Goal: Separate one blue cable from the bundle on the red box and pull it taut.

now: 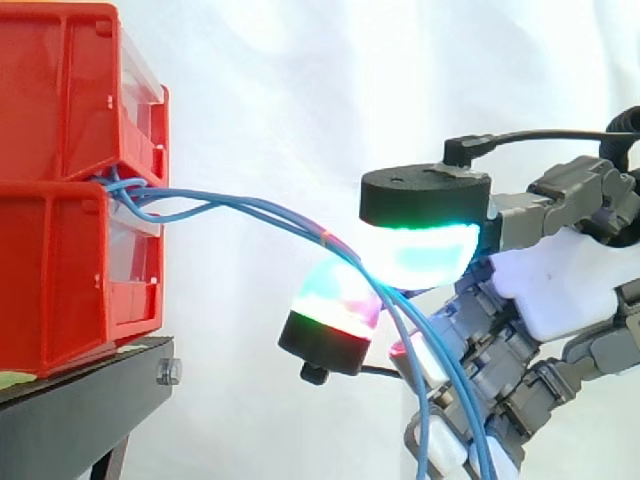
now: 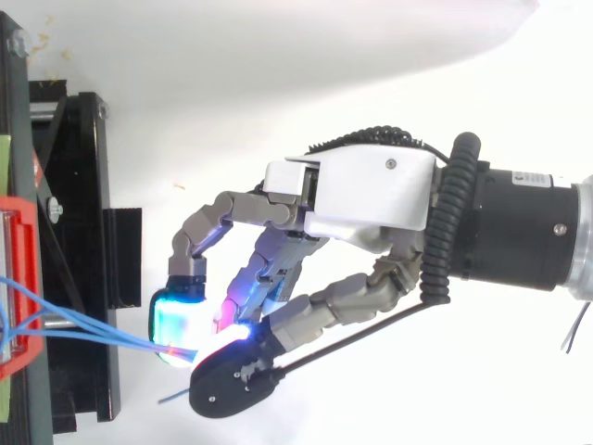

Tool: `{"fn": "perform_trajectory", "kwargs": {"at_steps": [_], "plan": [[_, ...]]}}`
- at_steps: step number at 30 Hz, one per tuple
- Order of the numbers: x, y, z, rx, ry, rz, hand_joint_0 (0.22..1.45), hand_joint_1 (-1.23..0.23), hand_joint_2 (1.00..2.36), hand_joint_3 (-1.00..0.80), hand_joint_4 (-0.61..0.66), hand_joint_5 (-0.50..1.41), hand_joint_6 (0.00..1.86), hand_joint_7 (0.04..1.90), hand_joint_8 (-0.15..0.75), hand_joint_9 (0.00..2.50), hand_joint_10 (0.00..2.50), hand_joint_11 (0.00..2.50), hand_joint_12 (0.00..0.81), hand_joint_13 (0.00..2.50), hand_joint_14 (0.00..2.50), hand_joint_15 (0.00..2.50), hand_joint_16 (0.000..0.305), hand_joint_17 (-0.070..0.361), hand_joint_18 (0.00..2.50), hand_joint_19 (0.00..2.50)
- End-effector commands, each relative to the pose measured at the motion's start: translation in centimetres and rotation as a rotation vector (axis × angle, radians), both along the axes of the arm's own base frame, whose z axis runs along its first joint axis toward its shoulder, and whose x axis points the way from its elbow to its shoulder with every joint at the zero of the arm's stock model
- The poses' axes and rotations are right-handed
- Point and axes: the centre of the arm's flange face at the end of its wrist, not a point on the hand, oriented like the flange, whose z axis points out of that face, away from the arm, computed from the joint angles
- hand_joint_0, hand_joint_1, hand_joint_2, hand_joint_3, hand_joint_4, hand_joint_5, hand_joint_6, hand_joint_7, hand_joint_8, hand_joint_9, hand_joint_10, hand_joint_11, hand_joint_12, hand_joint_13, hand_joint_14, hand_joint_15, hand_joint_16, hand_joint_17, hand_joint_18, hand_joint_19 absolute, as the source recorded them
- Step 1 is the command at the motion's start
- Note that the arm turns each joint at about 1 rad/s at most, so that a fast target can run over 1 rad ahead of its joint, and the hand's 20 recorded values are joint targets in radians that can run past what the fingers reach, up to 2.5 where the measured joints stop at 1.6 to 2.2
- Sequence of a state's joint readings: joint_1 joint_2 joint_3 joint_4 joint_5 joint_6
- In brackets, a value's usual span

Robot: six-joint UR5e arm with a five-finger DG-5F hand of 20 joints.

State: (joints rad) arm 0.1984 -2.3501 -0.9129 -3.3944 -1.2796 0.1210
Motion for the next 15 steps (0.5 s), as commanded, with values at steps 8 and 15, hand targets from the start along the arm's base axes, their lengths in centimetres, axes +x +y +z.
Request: {"fn": "perform_trajectory", "kwargs": {"at_steps": [8,15], "plan": [[1.7,1.7,-0.9,0.202,-0.14,-0.035,0.55,-0.74,1.0,-0.46,0.06,-0.15,0.89,0.76,0.188,1.03,0.02,0.59,0.348,0.85,0.03,0.65,0.04,0.091,0.8,0.56],[3.0,3.7,-3.0,0.279,-0.277,-0.018,0.49,-0.62,1.0,-0.49,0.1,-0.14,0.86,0.77,0.207,1.04,0.02,0.58,0.373,0.85,0.03,0.64,0.045,0.101,0.8,0.56]]}}
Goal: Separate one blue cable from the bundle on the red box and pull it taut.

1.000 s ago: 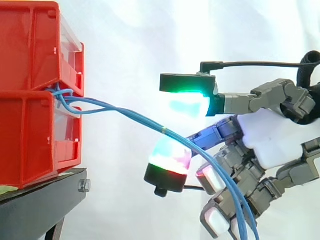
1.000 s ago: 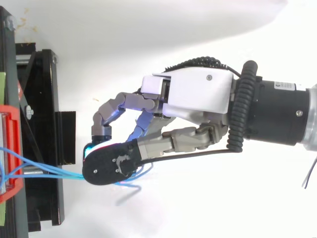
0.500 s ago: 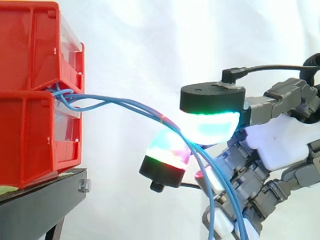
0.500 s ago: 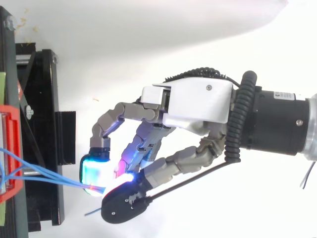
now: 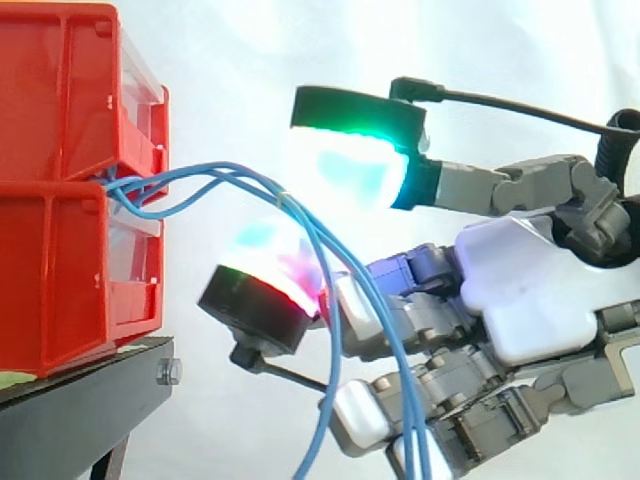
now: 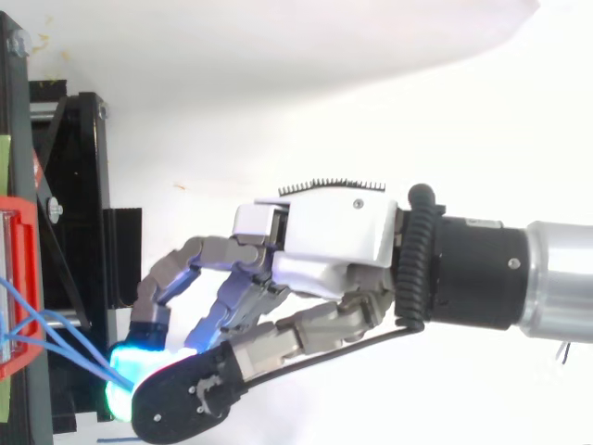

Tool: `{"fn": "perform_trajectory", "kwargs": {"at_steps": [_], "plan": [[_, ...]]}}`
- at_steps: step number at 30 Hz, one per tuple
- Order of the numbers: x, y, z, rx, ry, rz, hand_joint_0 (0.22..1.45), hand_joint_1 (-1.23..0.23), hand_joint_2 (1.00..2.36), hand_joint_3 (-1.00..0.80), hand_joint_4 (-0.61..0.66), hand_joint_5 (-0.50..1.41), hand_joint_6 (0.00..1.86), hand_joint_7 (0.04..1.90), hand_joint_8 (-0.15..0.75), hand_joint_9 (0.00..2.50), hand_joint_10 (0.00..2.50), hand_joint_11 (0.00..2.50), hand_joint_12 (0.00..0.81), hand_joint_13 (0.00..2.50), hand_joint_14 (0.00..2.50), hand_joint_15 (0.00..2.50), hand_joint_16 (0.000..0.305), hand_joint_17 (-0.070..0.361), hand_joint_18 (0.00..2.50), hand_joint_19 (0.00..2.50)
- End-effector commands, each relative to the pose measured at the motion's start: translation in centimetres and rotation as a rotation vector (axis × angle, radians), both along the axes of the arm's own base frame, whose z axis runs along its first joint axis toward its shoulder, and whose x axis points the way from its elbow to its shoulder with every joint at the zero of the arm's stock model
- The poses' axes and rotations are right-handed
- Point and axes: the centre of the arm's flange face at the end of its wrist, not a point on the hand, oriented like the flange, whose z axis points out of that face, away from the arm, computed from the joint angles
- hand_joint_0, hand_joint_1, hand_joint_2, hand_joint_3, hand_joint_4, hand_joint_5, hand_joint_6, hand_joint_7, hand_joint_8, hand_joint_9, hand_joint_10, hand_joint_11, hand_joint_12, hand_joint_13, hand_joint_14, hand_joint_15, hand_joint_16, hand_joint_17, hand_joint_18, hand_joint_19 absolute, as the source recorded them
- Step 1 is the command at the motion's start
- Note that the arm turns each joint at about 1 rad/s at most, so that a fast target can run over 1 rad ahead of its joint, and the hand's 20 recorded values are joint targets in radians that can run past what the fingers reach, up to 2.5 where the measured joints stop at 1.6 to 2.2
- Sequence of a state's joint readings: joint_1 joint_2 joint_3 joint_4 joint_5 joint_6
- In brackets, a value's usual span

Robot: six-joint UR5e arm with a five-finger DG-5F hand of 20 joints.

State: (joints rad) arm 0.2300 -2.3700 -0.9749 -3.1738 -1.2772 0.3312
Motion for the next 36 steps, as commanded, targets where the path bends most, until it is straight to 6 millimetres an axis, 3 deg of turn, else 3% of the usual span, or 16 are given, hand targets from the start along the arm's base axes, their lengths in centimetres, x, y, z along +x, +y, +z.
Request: {"fn": "perform_trajectory", "kwargs": {"at_steps": [1,7,12,24,31,36], "plan": [[1.2,1.1,-0.2,0.06,-0.132,0.004,0.48,-0.61,1.0,-0.5,0.1,-0.14,0.86,0.76,0.21,1.03,0.02,0.58,0.378,0.85,0.03,0.64,0.045,0.102,0.8,0.57],[0.9,1.5,-0.4,0.093,-0.112,0.006,0.48,-0.6,1.0,-0.5,0.1,-0.14,0.85,0.78,0.214,1.03,0.02,0.57,0.382,0.85,0.02,0.64,0.046,0.105,0.8,0.56],[1.0,1.5,-0.5,0.094,-0.111,0.006,0.5,-0.69,1.0,-0.5,0.1,-0.15,0.85,0.79,0.206,1.03,0.02,0.58,0.368,0.85,0.03,0.64,0.044,0.099,0.79,0.56],[0.5,1.0,-0.7,0.086,-0.073,0.004,0.62,-0.79,1.02,-0.19,-0.05,-0.16,0.93,0.84,0.187,1.01,0.02,0.6,0.343,0.86,0.03,0.63,0.039,0.087,0.8,0.56],[0.4,-0.1,-0.2,0.077,-0.046,0.014,0.75,-0.86,1.01,-0.38,-0.16,-0.17,0.95,0.89,0.182,1.01,0.02,0.59,0.34,0.87,0.02,0.62,0.038,0.084,0.84,0.53],[0.2,-1.5,1.1,0.034,0.005,0.02,0.77,-0.85,1.0,-0.5,-0.23,-0.17,0.95,0.82,0.164,1.01,0.02,0.6,0.332,0.88,0.02,0.62,0.037,0.082,0.85,0.54]]}}
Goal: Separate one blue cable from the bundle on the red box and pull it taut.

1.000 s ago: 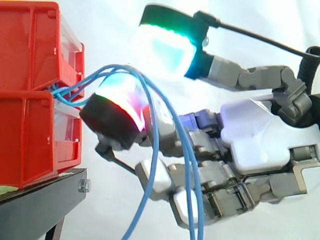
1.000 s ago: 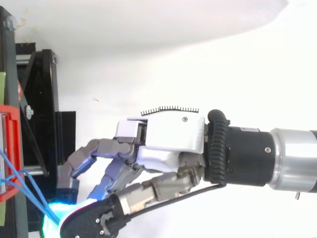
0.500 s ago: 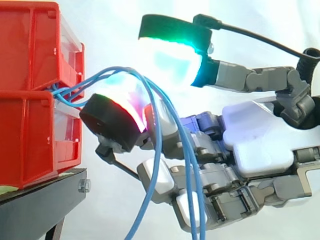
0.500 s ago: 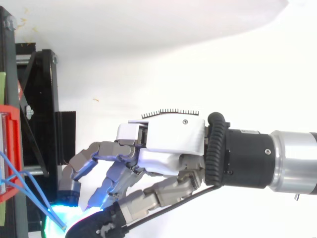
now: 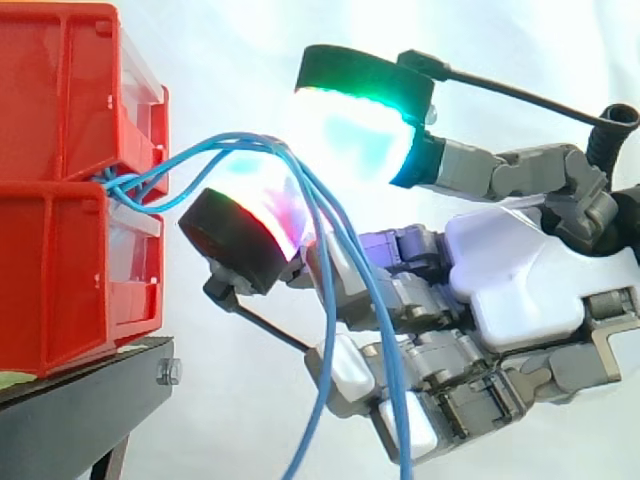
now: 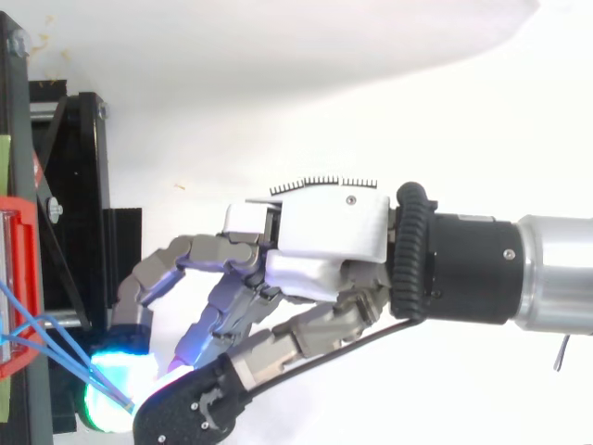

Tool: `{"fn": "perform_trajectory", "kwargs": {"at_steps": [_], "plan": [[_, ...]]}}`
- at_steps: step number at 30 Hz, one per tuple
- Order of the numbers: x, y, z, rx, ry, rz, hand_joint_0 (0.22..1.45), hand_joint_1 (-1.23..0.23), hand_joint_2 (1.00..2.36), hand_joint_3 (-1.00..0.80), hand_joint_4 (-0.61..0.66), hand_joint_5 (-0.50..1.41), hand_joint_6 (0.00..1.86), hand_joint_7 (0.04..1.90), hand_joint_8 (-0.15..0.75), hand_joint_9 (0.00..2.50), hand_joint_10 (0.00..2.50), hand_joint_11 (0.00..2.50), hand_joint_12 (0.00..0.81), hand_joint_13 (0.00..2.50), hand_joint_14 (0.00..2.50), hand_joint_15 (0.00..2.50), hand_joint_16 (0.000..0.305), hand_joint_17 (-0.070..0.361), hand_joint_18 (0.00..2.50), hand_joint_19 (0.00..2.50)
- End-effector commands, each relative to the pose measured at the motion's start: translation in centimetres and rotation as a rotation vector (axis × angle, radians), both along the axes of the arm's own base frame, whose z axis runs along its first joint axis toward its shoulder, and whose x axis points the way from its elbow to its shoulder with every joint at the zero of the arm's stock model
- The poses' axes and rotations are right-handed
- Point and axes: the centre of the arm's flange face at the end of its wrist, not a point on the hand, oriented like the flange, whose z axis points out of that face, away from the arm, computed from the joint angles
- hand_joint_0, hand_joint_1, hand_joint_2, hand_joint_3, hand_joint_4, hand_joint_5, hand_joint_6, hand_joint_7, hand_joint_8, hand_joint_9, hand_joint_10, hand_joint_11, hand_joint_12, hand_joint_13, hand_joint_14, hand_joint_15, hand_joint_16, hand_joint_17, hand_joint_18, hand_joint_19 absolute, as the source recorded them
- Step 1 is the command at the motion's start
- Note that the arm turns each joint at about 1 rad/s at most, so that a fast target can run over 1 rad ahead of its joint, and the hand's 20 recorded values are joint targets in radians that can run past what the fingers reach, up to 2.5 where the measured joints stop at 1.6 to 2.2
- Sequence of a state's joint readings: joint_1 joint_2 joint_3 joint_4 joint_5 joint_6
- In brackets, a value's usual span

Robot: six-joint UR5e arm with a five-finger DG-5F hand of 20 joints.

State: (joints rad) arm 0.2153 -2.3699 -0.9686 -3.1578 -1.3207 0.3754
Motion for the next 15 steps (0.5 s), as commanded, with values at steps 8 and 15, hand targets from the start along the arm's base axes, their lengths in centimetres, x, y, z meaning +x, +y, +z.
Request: {"fn": "perform_trajectory", "kwargs": {"at_steps": [8,15], "plan": [[-0.5,-2.3,1.6,-0.096,0.071,0.0,0.65,-0.84,1.0,-0.5,-0.14,-0.13,0.93,0.84,0.157,1.08,0.02,0.6,0.328,0.9,0.03,0.64,0.036,0.08,0.86,0.55],[-0.5,-2.9,1.5,-0.112,0.074,-0.004,0.56,-0.73,1.0,-0.5,-0.14,-0.08,0.89,0.88,0.154,1.14,0.02,0.57,0.331,0.92,0.03,0.65,0.037,0.083,0.86,0.58]]}}
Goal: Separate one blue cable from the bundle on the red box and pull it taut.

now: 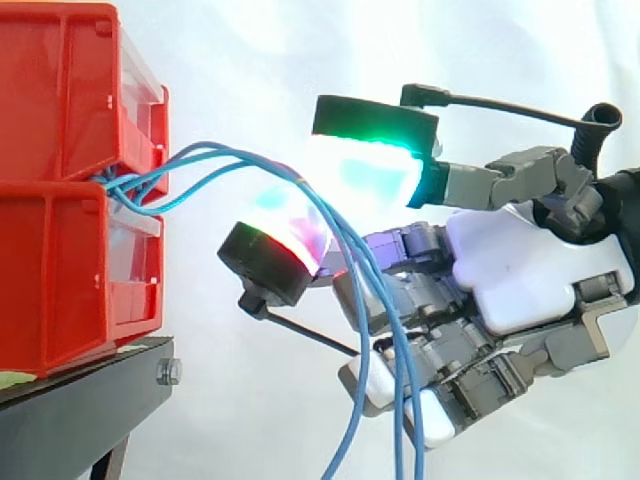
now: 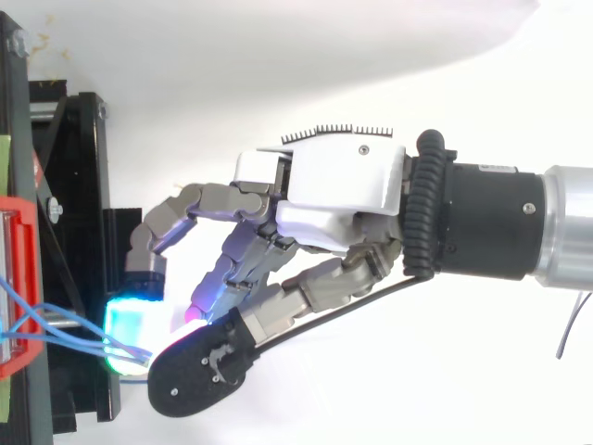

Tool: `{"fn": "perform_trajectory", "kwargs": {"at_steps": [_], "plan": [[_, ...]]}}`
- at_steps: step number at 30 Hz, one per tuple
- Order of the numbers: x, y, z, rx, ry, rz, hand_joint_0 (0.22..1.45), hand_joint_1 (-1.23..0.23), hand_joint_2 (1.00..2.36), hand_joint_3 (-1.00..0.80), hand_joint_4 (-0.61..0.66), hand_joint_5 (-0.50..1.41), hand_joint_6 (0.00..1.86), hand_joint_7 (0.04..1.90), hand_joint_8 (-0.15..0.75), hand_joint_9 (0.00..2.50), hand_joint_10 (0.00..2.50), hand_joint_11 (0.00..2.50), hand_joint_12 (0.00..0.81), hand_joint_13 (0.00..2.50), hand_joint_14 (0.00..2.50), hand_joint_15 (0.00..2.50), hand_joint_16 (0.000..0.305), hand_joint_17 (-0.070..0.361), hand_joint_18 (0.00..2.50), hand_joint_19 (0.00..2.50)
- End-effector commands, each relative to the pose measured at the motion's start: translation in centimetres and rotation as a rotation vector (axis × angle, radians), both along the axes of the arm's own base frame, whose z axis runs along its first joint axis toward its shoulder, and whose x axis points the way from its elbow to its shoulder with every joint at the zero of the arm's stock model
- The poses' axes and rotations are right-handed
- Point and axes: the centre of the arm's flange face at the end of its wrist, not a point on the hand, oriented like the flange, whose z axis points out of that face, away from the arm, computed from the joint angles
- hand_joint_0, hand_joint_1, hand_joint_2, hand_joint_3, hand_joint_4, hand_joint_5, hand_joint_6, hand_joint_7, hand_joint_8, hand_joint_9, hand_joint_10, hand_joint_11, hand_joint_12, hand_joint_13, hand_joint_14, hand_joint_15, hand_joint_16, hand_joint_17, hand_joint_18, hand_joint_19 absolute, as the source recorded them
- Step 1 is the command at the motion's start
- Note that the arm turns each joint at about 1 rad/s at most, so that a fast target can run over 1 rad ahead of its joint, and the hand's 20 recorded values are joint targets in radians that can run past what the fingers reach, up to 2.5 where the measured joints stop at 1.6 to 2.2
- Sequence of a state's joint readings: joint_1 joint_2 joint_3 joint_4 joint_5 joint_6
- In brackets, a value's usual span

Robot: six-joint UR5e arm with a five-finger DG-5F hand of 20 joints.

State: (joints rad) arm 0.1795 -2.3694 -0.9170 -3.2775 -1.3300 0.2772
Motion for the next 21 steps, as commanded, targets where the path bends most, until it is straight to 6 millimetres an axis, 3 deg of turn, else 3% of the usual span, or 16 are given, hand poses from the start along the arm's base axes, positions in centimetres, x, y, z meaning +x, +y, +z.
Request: {"fn": "perform_trajectory", "kwargs": {"at_steps": [1,4,7,13,14,16,17,21], "plan": [[-0.01,-0.12,-0.06,-0.009,0.002,0.001,0.55,-0.68,1.0,-0.5,-0.16,-0.08,0.88,0.89,0.148,1.14,0.02,0.56,0.332,0.92,0.03,0.66,0.037,0.083,0.86,0.58],[-0.01,-0.24,-0.06,-0.013,0.002,0.0,0.57,-0.67,1.0,-0.5,-0.18,-0.08,0.88,0.92,0.143,1.15,0.02,0.56,0.327,0.92,0.03,0.66,0.036,0.082,0.85,0.6],[-0.03,-0.25,-0.07,-0.018,0.004,0.002,0.57,-0.74,1.01,-0.31,-0.15,-0.08,0.88,0.99,0.155,1.14,0.02,0.57,0.333,0.92,0.03,0.67,0.037,0.083,0.85,0.6],[-0.06,-0.25,-0.14,-0.024,0.006,0.003,0.58,-0.79,1.02,-0.01,-0.12,-0.11,0.94,0.88,0.212,1.11,0.02,0.56,0.384,0.94,0.02,0.63,0.047,0.106,0.93,0.53],[-0.06,-0.25,-0.14,-0.024,0.006,0.003,0.58,-0.77,1.0,-0.01,-0.11,-0.11,0.94,0.84,0.224,1.12,0.01,0.54,0.402,0.96,0.02,0.62,0.052,0.118,0.96,0.51],[-0.08,-0.25,-0.15,-0.024,0.008,0.003,0.5,-0.66,1.27,-0.13,-0.11,-0.1,0.94,0.81,0.234,1.13,0.01,0.51,0.419,0.96,0.02,0.62,0.057,0.129,0.97,0.5],[-0.08,-0.25,-0.15,-0.024,0.008,0.003,0.48,-0.6,1.32,-0.15,-0.1,-0.1,0.94,0.81,0.238,1.12,0.01,0.49,0.424,0.95,0.02,0.61,0.058,0.13,0.96,0.51],[-0.18,-0.15,-0.26,-0.027,0.015,0.005,0.49,-0.39,1.24,-0.17,-0.09,-0.1,0.94,0.78,0.235,1.1,0.01,0.48,0.422,0.93,0.02,0.63,0.059,0.132,0.91,0.54]]}}
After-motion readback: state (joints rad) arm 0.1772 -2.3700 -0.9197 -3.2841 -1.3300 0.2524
